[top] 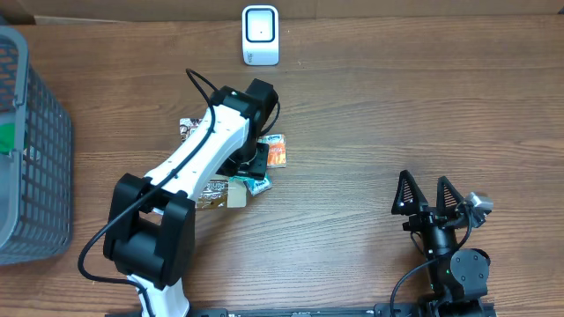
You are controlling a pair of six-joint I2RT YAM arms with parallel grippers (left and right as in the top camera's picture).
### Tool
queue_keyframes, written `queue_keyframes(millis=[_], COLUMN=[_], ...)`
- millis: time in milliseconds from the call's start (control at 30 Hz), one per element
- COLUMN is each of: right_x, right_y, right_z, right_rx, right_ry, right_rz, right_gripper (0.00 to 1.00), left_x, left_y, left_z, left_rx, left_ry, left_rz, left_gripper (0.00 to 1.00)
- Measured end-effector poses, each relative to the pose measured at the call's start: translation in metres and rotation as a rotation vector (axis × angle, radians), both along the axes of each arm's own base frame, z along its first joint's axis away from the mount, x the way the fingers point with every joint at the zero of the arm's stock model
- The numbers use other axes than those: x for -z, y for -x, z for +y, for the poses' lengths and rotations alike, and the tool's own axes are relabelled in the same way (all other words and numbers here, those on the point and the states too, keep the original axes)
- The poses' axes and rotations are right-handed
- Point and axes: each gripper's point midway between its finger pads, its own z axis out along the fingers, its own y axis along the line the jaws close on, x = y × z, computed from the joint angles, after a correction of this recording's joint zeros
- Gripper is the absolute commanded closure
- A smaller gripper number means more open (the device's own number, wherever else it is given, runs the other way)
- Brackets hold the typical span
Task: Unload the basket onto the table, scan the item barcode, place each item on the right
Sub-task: 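Carry the large wipes packet out and place it between the items, then move the left gripper back into the basket and grasp the green-capped jar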
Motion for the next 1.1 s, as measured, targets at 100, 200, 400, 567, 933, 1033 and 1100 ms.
queue_keyframes(millis=[100,200,400,567,933,1033,1100], right_x=[0.0,0.0,0.0,0.0,0.0,0.0,0.0], right_y=[0.0,0.0,0.0,0.0,0.0,0.0,0.0], right_z=[0.0,0.0,0.0,0.0,0.0,0.0,0.0], right_rx=[0.0,0.0,0.0,0.0,0.0,0.0,0.0], right_ry=[0.0,0.0,0.0,0.001,0.0,0.0,0.0], right_rz=[0.001,0.001,0.002,0.002,0.002,0.002,0.002], right_gripper=[0.0,0.0,0.0,0.0,0.0,0.0,0.0], left_x=[-0.058,-0.142,-0.313,-0.369,-0.351,-0.336,-0.325], left_y=[-0.028,-0.062,-0.072,-0.04,0.007,0.024,0.035], left_z=[0.007,0.018,0.087,0.169,0.314,0.346,0.367], left_rx=[-0.042,-0.08,-0.216,-0.418,-0.863,-1.0,-1.074], left_ry=[0.024,0.089,0.177,0.113,-0.076,-0.11,-0.136], left_rz=[-0.078,-0.272,-0.781,-0.979,-0.939,-0.895,-0.86], left_gripper=[0.46,0.39,0.23,0.17,0.24,0.22,0.22])
